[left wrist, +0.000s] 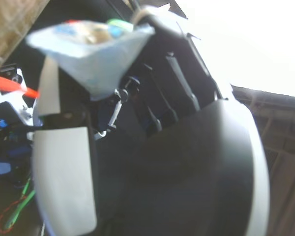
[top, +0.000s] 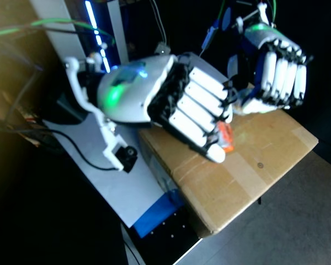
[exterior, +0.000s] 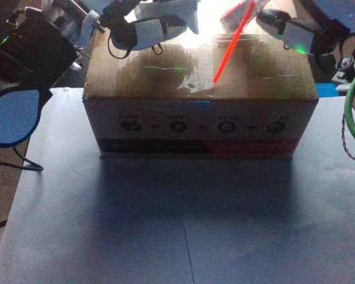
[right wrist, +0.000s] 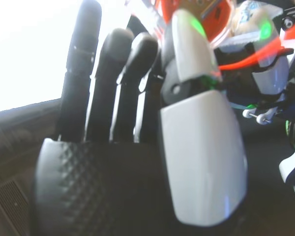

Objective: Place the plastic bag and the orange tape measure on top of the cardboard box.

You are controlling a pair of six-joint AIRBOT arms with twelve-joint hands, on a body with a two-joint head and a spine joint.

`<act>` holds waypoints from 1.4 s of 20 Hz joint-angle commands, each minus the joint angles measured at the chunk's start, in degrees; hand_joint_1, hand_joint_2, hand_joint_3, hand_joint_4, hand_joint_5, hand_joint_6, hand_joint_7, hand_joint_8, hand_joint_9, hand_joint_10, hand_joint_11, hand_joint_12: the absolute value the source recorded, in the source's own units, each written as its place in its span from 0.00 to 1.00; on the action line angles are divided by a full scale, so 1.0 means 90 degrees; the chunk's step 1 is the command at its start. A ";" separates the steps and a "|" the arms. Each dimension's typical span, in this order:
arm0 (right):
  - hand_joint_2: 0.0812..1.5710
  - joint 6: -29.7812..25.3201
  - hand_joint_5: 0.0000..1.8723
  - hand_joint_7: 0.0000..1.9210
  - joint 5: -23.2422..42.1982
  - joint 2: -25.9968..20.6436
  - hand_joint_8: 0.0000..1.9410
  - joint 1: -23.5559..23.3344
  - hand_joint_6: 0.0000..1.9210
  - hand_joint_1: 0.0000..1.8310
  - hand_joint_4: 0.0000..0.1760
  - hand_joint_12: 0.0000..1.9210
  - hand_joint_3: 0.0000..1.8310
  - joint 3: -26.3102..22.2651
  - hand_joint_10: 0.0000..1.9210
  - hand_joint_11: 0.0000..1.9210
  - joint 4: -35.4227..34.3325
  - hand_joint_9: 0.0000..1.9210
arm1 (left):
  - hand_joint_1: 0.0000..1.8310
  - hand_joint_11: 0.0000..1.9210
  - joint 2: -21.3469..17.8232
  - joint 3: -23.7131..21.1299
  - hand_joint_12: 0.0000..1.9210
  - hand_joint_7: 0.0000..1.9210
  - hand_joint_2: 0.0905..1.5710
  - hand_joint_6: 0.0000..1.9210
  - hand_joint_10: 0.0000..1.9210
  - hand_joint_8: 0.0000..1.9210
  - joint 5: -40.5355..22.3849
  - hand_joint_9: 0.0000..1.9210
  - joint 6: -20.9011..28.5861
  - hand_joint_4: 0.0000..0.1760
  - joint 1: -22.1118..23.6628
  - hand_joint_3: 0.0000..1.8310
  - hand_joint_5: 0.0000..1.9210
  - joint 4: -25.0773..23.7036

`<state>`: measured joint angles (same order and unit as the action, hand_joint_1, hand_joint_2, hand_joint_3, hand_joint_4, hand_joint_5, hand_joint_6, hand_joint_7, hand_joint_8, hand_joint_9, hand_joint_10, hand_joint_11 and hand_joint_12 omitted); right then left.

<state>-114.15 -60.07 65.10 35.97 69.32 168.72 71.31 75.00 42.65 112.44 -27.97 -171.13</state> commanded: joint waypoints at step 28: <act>0.56 -0.0303 0.15 0.12 -0.1905 -0.0737 0.00 0.0742 0.00 0.67 0.00 0.69 0.00 -0.0993 0.23 0.00 0.0019 0.00 | 0.55 0.00 -0.0557 -0.0513 0.54 0.03 0.55 0.00 0.06 0.00 0.0944 0.01 0.0473 0.43 -0.0493 0.00 0.07 -0.0161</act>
<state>-116.84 -69.93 58.28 43.24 60.18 167.87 66.13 70.04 43.33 116.62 -32.69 -171.22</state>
